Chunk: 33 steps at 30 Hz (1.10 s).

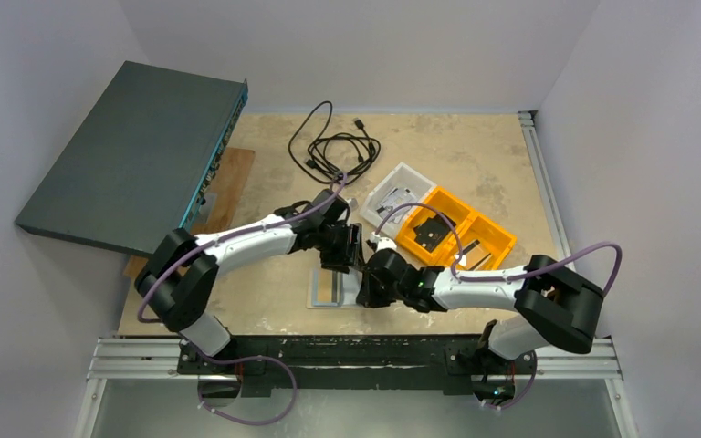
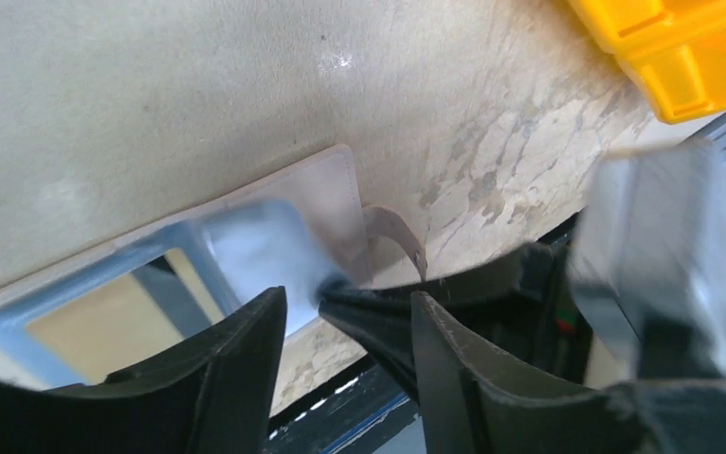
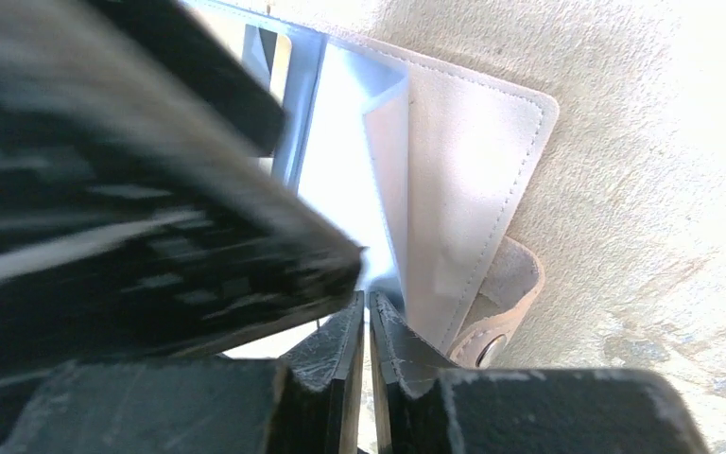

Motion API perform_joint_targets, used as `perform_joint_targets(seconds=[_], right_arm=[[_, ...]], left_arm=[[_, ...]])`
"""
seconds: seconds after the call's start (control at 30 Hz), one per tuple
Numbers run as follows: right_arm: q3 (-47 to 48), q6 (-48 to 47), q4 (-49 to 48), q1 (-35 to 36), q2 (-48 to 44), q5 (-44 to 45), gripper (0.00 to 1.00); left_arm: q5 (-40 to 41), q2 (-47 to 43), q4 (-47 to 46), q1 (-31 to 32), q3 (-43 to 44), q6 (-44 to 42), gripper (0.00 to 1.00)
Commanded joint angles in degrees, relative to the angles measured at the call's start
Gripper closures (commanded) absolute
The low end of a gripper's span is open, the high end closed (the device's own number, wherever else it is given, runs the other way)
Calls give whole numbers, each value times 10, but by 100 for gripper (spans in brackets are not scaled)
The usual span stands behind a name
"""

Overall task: Take the credit cards out of the card holder
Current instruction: Remove the credit card from the card holder.

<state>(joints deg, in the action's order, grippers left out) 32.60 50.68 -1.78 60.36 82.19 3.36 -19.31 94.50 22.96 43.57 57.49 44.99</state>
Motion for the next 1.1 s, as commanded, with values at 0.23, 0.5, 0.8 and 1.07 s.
perform_joint_targets(seconds=[0.23,0.5,0.8,1.07], right_arm=[[15,17,-38,-15,-2,-18,88],[56,5,-94,-46,51,-91,81],[66,13,-140,-76,104,-146,79],[54,27,-177,-89,130,-177,76]], left_arm=[[105,-142,74,-45,-57,-43,52],[121,-148,53,-55,-108,-40,74],[137,-143,54,-54,-120,-37,85],[149,-133,55,-54,-128,-39,89]])
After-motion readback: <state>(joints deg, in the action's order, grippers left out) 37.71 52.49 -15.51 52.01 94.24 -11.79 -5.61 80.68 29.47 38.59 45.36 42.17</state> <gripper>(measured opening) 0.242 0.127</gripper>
